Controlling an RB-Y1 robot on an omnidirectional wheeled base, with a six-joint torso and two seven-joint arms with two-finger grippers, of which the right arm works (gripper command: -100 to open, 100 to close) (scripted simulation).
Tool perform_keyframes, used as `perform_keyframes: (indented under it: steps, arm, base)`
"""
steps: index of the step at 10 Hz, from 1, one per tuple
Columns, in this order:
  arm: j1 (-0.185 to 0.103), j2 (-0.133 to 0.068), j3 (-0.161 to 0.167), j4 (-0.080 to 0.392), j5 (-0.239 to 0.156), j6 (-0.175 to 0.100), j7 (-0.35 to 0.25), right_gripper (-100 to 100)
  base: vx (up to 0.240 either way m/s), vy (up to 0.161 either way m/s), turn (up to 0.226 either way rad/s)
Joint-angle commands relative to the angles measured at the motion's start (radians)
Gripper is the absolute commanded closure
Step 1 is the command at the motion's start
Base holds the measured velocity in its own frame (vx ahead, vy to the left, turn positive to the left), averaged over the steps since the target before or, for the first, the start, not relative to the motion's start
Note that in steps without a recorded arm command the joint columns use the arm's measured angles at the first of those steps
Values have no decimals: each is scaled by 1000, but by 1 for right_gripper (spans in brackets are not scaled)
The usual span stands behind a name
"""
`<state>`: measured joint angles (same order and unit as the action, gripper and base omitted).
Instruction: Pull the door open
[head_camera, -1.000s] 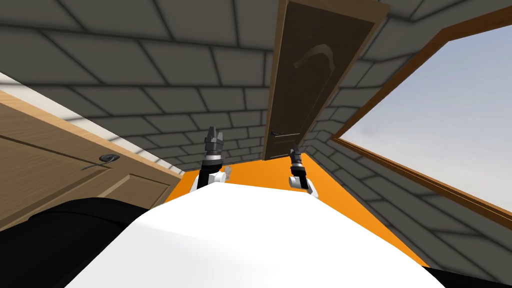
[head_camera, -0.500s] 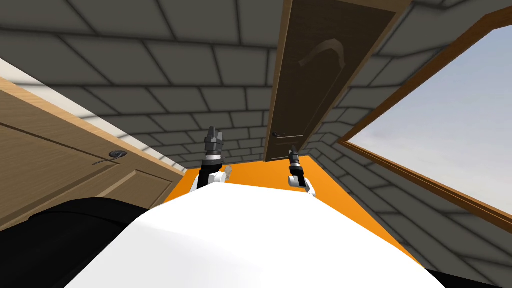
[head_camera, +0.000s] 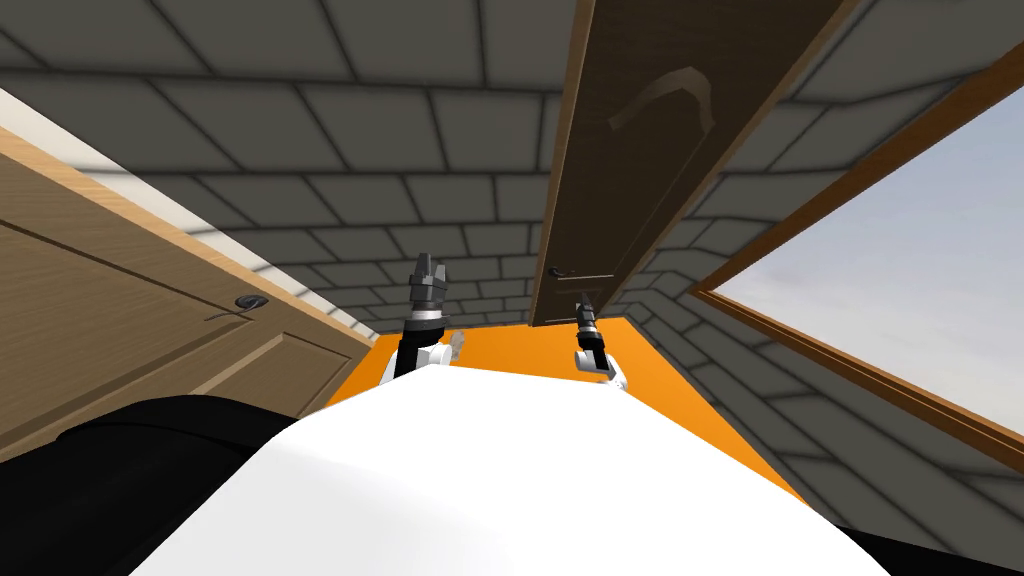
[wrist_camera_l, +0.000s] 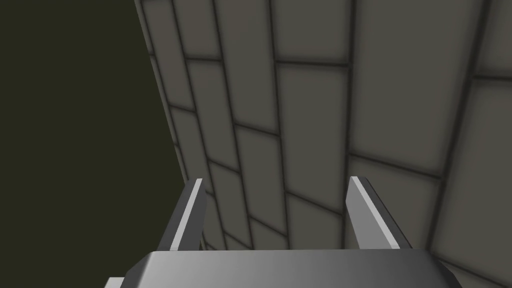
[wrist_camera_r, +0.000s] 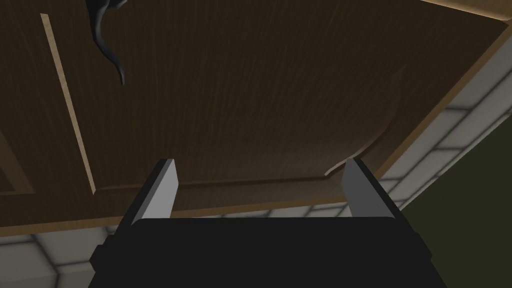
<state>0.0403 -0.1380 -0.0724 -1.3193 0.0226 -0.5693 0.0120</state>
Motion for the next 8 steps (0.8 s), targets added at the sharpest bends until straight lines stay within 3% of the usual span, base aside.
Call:
perform_keyframes:
  steps: [1, 2, 6, 8]
  arm:
    - [-23, -8, -1, 50, -6, -14, -7, -100]
    - [-23, -8, -1, 62, -6, -14, -7, -100]
    - [-86, -24, -5, 192, -18, -37, -20, -100]
    - [-101, -28, -5, 233, -21, -43, -23, -100]
  base:
    - [87, -84, 147]
    - [54, -61, 31]
    - [63, -59, 102]
    - [49, -48, 58]
